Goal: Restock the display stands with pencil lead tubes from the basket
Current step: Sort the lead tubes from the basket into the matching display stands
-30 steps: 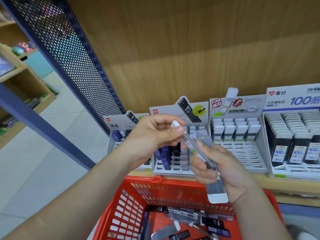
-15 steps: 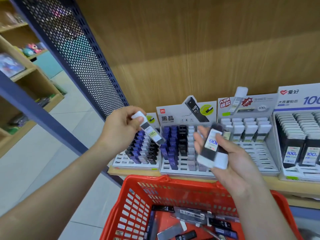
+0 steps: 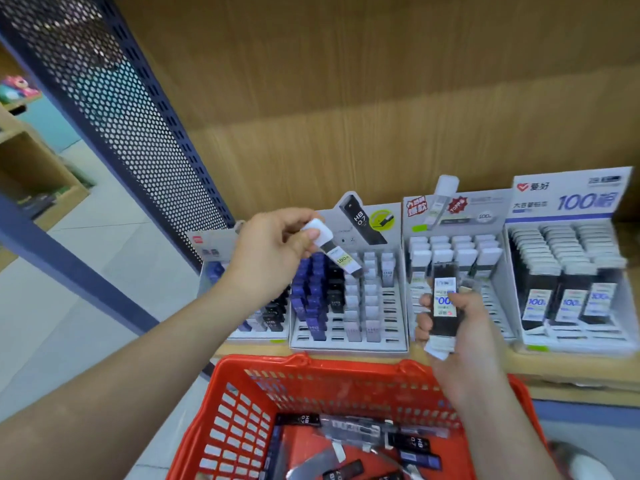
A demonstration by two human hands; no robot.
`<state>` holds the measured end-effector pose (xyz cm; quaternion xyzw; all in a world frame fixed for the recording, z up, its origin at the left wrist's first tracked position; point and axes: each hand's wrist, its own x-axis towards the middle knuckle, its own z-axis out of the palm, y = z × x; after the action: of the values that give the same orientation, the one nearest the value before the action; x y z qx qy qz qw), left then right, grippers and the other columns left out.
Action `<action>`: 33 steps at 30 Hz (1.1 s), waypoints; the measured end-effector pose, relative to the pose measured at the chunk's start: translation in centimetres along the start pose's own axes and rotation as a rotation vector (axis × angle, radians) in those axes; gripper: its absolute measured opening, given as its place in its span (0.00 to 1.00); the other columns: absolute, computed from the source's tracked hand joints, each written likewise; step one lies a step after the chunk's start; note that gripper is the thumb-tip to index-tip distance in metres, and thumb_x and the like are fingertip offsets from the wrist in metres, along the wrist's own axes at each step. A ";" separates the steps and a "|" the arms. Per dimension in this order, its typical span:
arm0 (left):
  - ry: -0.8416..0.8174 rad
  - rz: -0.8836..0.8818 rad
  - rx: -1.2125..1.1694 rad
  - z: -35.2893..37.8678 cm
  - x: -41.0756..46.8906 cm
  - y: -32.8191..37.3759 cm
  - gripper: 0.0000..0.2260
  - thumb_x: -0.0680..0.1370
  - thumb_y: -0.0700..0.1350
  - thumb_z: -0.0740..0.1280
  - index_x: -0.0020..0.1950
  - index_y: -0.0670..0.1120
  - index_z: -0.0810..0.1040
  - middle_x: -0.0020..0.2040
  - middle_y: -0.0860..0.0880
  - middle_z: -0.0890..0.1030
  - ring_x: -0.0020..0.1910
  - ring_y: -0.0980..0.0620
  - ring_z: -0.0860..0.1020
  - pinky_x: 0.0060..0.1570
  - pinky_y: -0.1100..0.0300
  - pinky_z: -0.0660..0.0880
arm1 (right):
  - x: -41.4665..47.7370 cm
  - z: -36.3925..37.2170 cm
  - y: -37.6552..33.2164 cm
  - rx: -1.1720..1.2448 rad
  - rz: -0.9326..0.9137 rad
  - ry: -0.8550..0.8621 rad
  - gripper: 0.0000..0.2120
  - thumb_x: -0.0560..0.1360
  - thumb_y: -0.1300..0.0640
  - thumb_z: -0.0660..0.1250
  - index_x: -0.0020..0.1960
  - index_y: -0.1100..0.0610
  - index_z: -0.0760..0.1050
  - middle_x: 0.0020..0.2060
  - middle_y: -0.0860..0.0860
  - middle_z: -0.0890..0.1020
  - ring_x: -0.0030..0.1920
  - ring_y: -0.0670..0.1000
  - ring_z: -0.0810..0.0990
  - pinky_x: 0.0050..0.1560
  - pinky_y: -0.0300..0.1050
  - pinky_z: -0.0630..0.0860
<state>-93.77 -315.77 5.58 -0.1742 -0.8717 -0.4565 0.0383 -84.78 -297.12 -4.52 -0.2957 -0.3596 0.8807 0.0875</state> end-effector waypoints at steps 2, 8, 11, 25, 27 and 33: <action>-0.036 0.034 0.015 2.6 0.8 0.8 0.11 0.78 0.36 0.65 0.48 0.52 0.80 0.41 0.48 0.84 0.41 0.51 0.83 0.49 0.53 0.80 | 0.0 -1.0 -0.7 -0.083 -0.050 0.090 0.12 0.81 0.57 0.57 0.43 0.60 0.75 0.30 0.54 0.80 0.23 0.49 0.73 0.22 0.39 0.68; -0.153 0.097 0.233 10.0 2.8 2.4 0.08 0.79 0.43 0.67 0.56 0.45 0.83 0.50 0.49 0.84 0.50 0.51 0.80 0.52 0.58 0.75 | -0.3 -3.8 -1.9 -0.094 -0.169 0.162 0.11 0.84 0.57 0.57 0.56 0.62 0.75 0.32 0.53 0.83 0.23 0.50 0.78 0.23 0.38 0.72; -0.227 0.146 0.339 12.2 3.2 1.9 0.08 0.79 0.45 0.66 0.55 0.45 0.83 0.50 0.49 0.84 0.51 0.51 0.80 0.50 0.59 0.74 | 0.0 -4.2 -2.0 -0.079 -0.177 0.177 0.11 0.84 0.57 0.57 0.56 0.64 0.74 0.28 0.52 0.82 0.21 0.50 0.76 0.21 0.39 0.70; -0.382 0.205 0.488 14.8 3.7 1.1 0.08 0.80 0.44 0.64 0.54 0.45 0.82 0.38 0.44 0.82 0.33 0.50 0.75 0.37 0.58 0.72 | -0.1 -5.4 -2.5 0.023 -0.045 0.189 0.09 0.80 0.61 0.59 0.53 0.62 0.77 0.29 0.53 0.82 0.21 0.50 0.73 0.21 0.38 0.64; -0.383 0.224 0.523 14.8 3.8 0.9 0.08 0.80 0.44 0.64 0.54 0.44 0.82 0.42 0.42 0.83 0.41 0.44 0.79 0.44 0.54 0.75 | -0.2 -5.4 -2.7 0.031 -0.037 0.185 0.09 0.80 0.61 0.59 0.51 0.61 0.77 0.30 0.53 0.83 0.21 0.49 0.73 0.20 0.37 0.64; -0.366 0.301 0.634 14.8 3.8 0.8 0.09 0.80 0.44 0.64 0.55 0.45 0.81 0.42 0.44 0.82 0.43 0.44 0.78 0.45 0.52 0.75 | -0.3 -5.3 -2.8 0.062 -0.005 0.160 0.09 0.80 0.61 0.59 0.49 0.61 0.77 0.31 0.55 0.83 0.22 0.50 0.73 0.21 0.38 0.64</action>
<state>-95.73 -302.37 -1.55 -0.3579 -0.9266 -0.1153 0.0008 -81.65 -292.13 -5.45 -0.3613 -0.3246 0.8648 0.1273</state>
